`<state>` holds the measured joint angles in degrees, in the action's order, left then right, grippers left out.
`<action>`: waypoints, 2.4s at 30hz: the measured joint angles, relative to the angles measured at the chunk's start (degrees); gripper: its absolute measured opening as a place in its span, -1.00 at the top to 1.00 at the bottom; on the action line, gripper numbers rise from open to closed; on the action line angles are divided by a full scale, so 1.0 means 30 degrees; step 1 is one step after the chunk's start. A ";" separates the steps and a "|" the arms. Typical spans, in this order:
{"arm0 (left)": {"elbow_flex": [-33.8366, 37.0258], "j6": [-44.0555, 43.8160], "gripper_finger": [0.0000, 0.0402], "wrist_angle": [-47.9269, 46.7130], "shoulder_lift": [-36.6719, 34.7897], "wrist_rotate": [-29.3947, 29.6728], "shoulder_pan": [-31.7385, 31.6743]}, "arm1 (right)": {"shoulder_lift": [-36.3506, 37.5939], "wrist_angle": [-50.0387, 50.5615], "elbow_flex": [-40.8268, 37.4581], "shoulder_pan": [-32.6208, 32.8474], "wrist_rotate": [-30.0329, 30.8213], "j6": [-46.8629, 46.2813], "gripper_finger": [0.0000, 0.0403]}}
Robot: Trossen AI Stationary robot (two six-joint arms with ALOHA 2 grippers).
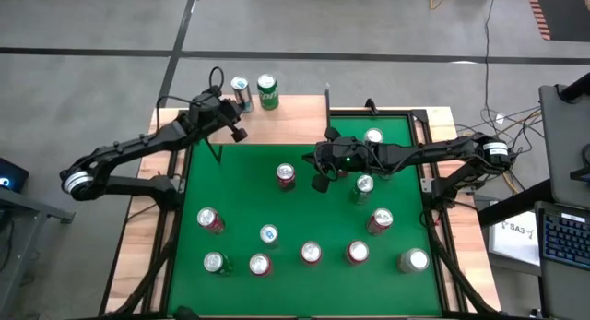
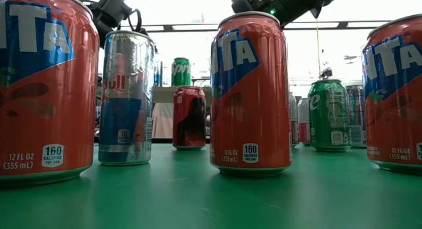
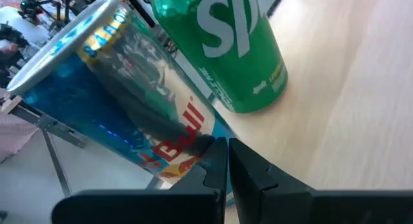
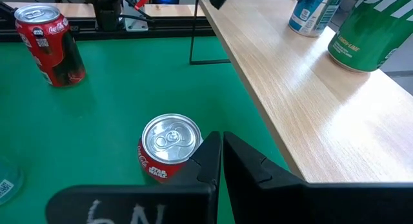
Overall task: Place canned beverage on shelf
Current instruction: Put the red can on the shelf
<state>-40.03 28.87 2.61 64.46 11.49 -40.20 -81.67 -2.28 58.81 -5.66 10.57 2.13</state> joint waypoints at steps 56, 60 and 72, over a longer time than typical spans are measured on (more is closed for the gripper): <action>-0.0145 0.0076 1.00 0.1438 -0.3625 0.2600 -0.0320 | 0.0000 -0.0008 -0.0007 0.0003 0.0000 0.0146 0.95; -0.0145 0.0102 1.00 0.2212 -0.2878 0.2636 -0.0487 | 0.0000 -0.0038 -0.0134 0.0004 0.0000 0.0146 0.95; -0.0145 -0.0448 1.00 0.2973 -0.1647 0.2695 -0.1247 | 0.0000 -0.0047 -0.0452 0.0002 0.0000 -0.0007 0.95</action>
<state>-40.47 27.52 11.53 59.52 19.57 -43.94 -81.67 -2.42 57.45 -5.66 10.57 2.11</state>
